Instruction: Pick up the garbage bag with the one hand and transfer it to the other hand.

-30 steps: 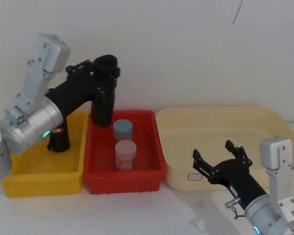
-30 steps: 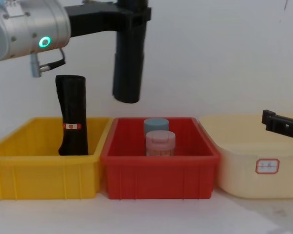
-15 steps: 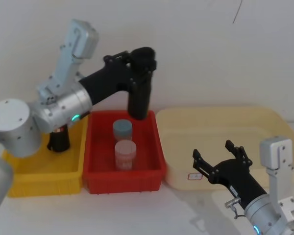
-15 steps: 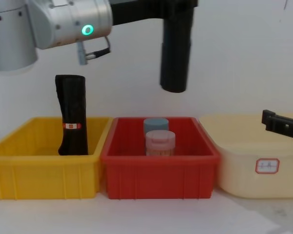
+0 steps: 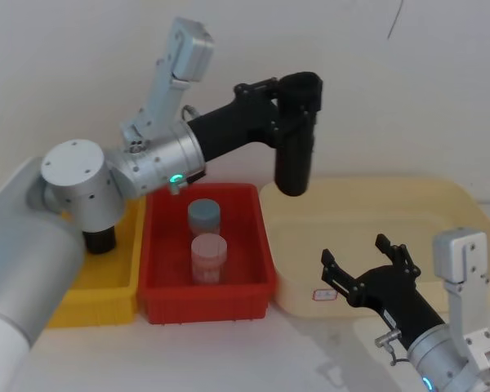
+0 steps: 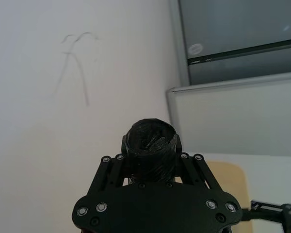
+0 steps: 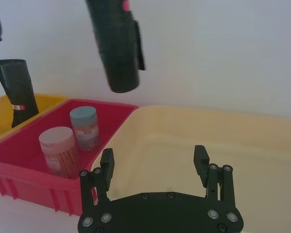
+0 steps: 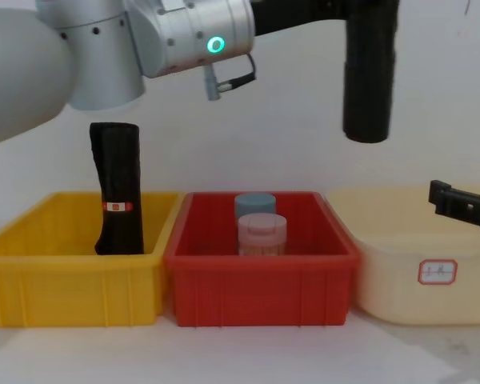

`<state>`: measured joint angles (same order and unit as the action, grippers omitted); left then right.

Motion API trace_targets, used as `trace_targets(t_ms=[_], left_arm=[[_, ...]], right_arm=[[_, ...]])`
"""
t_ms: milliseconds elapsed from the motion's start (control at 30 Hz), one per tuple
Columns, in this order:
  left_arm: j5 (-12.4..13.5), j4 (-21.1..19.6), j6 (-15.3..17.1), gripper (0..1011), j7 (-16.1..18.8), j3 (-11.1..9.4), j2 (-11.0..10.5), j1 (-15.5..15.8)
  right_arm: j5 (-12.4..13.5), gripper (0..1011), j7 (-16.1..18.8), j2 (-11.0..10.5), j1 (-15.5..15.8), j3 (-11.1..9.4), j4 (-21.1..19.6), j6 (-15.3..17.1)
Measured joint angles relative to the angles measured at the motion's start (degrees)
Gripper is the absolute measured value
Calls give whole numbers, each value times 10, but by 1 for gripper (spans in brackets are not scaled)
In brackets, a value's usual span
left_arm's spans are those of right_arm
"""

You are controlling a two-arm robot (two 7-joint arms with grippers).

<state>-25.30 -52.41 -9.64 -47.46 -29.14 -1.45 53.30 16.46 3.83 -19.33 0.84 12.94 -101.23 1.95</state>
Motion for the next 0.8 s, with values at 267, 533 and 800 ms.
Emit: trace_targets(t_ms=[267, 533, 800], left_arm=[[-20, 53, -18, 436, -34, -7, 26, 26], [-30, 56, -18, 436, -38, -10, 27, 25], [-40, 51, -13, 436, -38, -11, 26, 21]], right_arm=[[0, 1000, 0, 0, 0, 0, 0, 0], [0, 1000, 0, 0, 0, 0, 0, 0], [0, 999, 0, 0, 0, 0, 0, 0]])
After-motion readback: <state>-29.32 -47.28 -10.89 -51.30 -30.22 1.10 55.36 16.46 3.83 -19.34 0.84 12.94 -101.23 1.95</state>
